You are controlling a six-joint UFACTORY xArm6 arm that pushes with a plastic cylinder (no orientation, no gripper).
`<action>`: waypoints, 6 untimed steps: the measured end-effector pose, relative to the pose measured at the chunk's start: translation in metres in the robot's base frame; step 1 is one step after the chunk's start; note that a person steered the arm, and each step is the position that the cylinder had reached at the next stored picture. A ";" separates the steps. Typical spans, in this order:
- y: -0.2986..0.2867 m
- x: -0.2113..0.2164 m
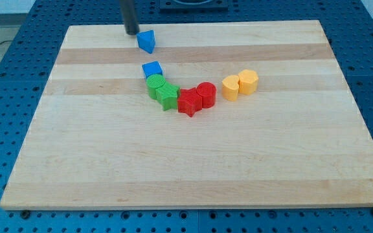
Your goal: Push the blue triangle towards blue cube
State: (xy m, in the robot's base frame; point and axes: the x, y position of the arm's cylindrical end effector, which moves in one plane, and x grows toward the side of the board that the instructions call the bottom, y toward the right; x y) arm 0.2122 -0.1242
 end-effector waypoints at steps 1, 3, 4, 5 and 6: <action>0.032 0.022; 0.048 0.073; 0.048 0.056; 0.043 0.024; -0.006 0.020</action>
